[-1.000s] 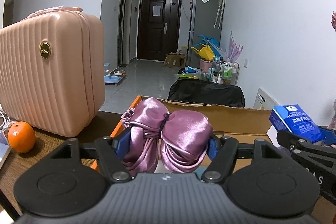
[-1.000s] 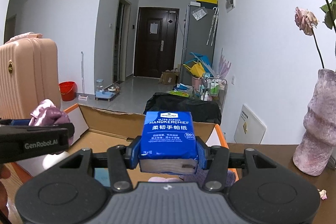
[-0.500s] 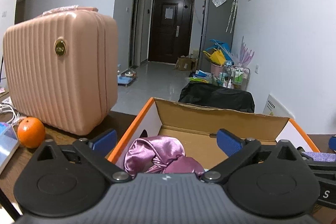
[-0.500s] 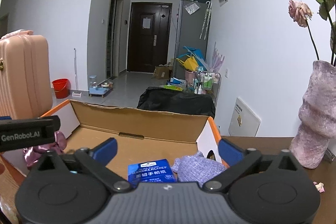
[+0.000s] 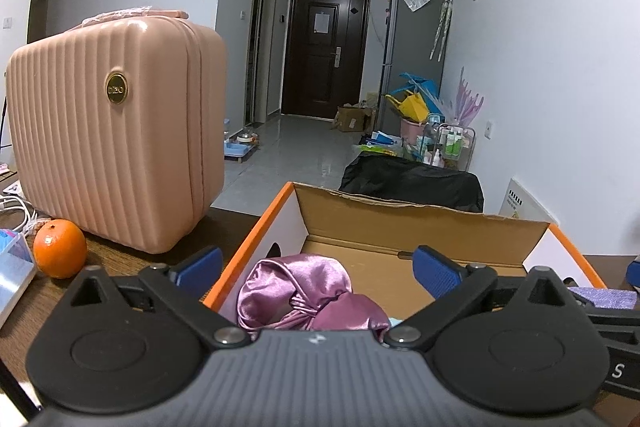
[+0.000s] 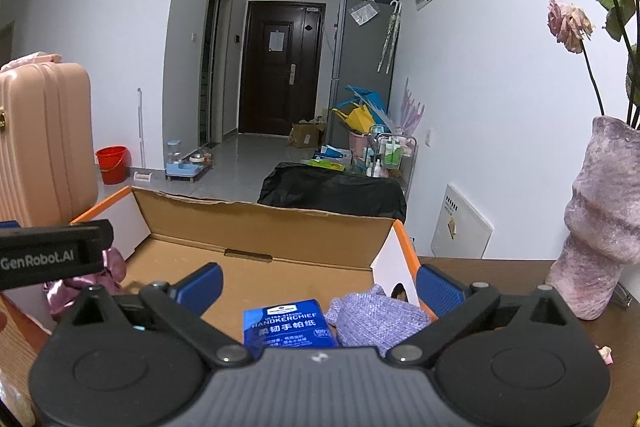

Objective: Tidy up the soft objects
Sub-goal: 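Open both tools to drop the scrunchie and tissue pack into the box, then move both tools back toward the pink sponge and plush sheep on the table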

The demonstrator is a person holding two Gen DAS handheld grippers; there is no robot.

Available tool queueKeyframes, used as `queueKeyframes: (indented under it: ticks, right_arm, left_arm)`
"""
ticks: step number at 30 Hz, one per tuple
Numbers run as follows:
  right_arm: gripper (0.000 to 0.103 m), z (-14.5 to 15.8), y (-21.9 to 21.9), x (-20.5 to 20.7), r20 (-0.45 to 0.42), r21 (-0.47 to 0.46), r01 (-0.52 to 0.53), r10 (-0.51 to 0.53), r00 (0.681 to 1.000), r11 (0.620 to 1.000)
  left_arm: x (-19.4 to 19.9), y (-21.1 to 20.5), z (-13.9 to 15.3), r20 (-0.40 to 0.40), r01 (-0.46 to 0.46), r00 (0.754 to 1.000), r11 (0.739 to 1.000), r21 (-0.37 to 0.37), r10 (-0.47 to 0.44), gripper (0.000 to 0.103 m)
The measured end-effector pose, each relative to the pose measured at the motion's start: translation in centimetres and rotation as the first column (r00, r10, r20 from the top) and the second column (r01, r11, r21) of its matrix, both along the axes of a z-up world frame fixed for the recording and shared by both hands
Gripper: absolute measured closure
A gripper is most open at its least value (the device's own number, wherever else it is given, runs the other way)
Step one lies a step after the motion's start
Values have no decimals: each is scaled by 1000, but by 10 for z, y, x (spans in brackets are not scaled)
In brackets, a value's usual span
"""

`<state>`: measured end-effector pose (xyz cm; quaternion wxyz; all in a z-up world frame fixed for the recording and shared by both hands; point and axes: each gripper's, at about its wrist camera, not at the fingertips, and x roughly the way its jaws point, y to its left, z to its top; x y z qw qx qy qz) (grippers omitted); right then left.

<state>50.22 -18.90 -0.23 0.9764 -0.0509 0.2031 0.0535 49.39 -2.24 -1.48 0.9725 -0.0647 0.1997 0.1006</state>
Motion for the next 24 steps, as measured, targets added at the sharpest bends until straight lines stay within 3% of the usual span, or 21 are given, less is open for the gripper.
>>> queueKeyframes:
  ticks: [24]
  right_arm:
    - [0,17,-5,-47,50,-7,-13,14,999,1000]
  left_arm:
    - [-42,3,10,48,17,999,1000,7,-18,0]
